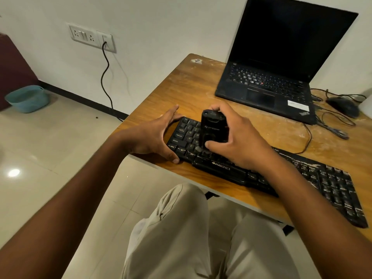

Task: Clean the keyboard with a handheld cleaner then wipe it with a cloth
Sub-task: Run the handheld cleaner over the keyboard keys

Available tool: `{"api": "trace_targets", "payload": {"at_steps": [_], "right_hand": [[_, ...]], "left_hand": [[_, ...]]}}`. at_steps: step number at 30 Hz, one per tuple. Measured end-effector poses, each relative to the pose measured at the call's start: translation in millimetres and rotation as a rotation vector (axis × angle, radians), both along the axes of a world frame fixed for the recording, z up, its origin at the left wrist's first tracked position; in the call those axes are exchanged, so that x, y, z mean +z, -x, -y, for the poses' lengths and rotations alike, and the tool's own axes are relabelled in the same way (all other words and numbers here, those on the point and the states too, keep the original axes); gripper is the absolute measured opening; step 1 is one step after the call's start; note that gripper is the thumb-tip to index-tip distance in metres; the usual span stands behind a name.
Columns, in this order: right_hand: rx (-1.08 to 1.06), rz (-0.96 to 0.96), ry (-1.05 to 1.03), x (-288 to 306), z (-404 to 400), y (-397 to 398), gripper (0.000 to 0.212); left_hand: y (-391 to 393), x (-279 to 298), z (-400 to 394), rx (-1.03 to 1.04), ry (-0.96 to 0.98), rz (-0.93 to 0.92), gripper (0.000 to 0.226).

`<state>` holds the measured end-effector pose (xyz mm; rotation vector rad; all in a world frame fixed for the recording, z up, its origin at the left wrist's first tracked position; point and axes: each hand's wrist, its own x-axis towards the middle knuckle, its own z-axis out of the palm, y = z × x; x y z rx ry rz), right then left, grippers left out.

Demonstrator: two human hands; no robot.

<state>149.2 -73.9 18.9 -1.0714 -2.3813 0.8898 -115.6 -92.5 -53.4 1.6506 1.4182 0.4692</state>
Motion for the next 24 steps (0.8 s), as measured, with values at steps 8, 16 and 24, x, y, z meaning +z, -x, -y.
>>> {"api": "trace_targets", "payload": {"at_steps": [8, 16, 24], "right_hand": [[-0.063, -0.003, -0.002, 6, 1, -21, 0.059], [-0.060, -0.268, 0.026, -5, 9, 24, 0.061], [0.105, -0.142, -0.095, -19, 13, 59, 0.065]], "left_hand": [[3, 3, -1, -0.008, 0.033, 0.007, 0.159], [23, 12, -11, -0.148, 0.071, -0.012, 0.148], [20, 9, -11, -0.130, 0.009, -0.028, 0.120]]}}
